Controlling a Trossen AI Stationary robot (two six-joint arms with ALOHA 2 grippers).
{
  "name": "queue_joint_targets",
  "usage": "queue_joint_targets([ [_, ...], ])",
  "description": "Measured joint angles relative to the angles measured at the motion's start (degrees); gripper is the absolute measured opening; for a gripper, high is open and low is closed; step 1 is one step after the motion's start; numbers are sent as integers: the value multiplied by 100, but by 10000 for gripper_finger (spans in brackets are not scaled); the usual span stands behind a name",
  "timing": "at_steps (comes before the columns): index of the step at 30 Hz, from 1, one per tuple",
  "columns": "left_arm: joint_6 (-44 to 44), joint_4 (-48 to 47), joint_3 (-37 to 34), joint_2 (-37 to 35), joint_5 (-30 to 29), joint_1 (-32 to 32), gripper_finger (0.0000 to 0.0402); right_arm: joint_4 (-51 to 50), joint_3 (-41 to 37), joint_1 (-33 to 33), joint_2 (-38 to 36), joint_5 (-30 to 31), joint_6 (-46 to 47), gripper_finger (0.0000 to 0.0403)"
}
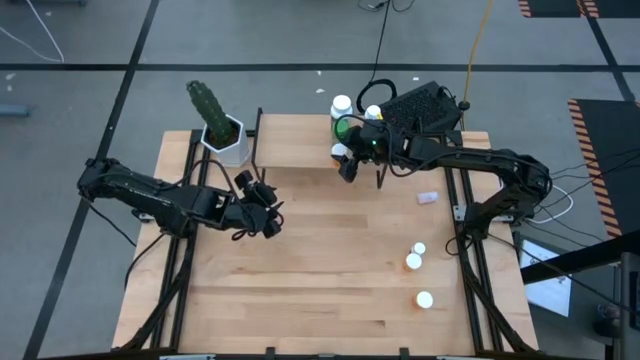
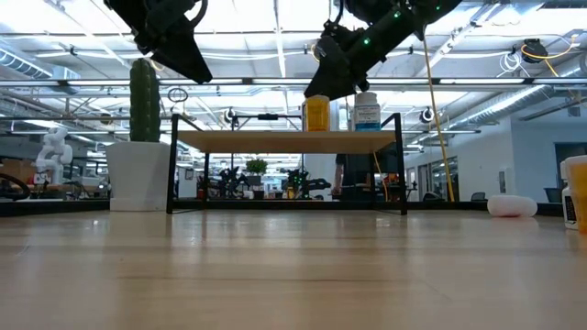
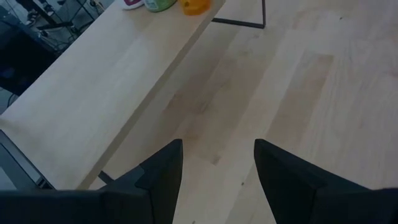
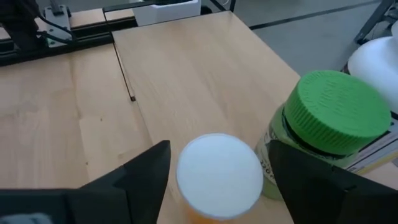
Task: Pick and place medicine bottles onto shelf by color
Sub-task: Move the transparent capsule bottle to the center of the table
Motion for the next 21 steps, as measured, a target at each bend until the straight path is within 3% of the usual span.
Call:
queue_joint_targets([
  [8,20,-2,1,0,1,0,200,11,-7,133,-263,32,-341,276],
  [12,95,2,1,0,2,0,200,-195,-7,452,-661,441,-606,271],
  [16,211,101,0,0,2,14,200,-866,-4,933,-1177,853,-687,263],
  [21,734,631,0,0,181,39,200,-2467,-4,1489,-1673,861,-111,255],
])
